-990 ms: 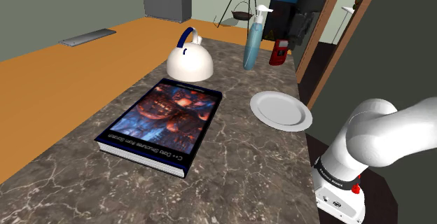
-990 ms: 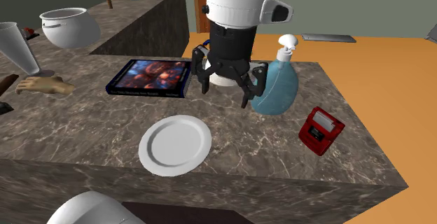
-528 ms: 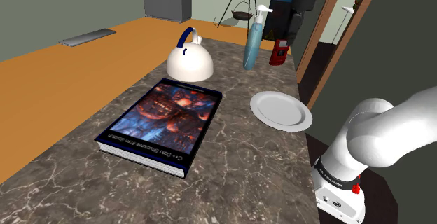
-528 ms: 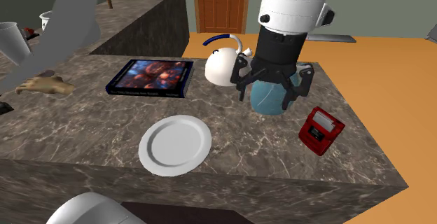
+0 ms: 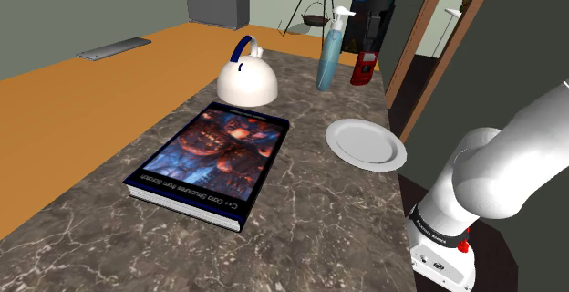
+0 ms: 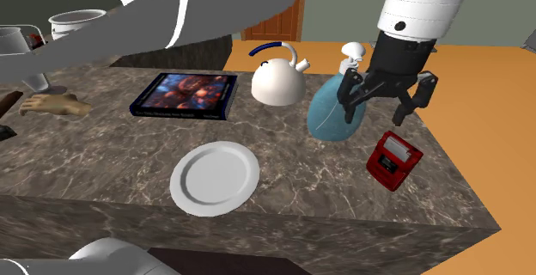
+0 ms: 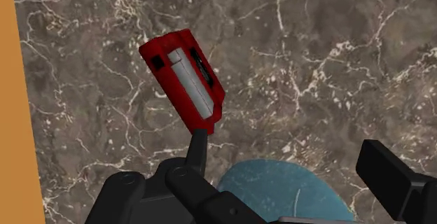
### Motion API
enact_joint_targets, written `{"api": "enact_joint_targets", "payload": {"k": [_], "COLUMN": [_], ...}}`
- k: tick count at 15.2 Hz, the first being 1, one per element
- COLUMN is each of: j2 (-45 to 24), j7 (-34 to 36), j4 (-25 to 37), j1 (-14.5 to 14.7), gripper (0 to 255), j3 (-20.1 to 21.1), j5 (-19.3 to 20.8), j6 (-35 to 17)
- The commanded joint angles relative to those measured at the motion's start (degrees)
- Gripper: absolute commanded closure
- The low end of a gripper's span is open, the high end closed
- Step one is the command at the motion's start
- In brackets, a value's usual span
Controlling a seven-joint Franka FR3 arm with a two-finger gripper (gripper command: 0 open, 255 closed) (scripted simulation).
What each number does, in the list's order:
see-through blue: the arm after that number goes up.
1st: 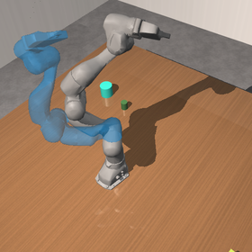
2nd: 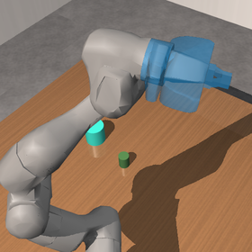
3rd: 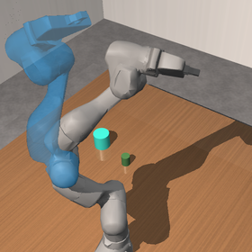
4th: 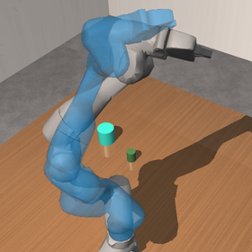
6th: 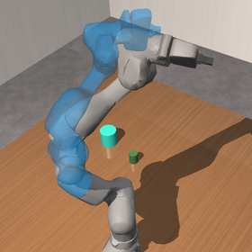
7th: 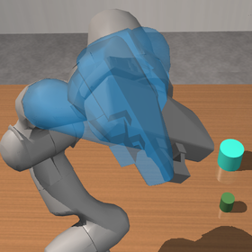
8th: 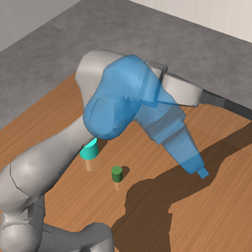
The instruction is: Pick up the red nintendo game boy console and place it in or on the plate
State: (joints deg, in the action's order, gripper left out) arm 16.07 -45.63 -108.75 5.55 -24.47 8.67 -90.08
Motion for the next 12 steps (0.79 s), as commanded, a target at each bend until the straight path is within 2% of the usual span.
{"api": "enact_joint_targets", "payload": {"k": [1, 3, 12], "j2": [-4.75, -8.58, -7.47], "j7": [-5.73, -9.71, -9.22], "j4": [4.10, 7.50, 0.61], "j1": [0.11, 0.07, -0.25], "gripper": [0, 0, 0], "j3": [-2.22, -3.50, -3.61], "j5": [-0.54, -1.46, -0.85], "j6": [-0.67, -0.98, -6.86]}}
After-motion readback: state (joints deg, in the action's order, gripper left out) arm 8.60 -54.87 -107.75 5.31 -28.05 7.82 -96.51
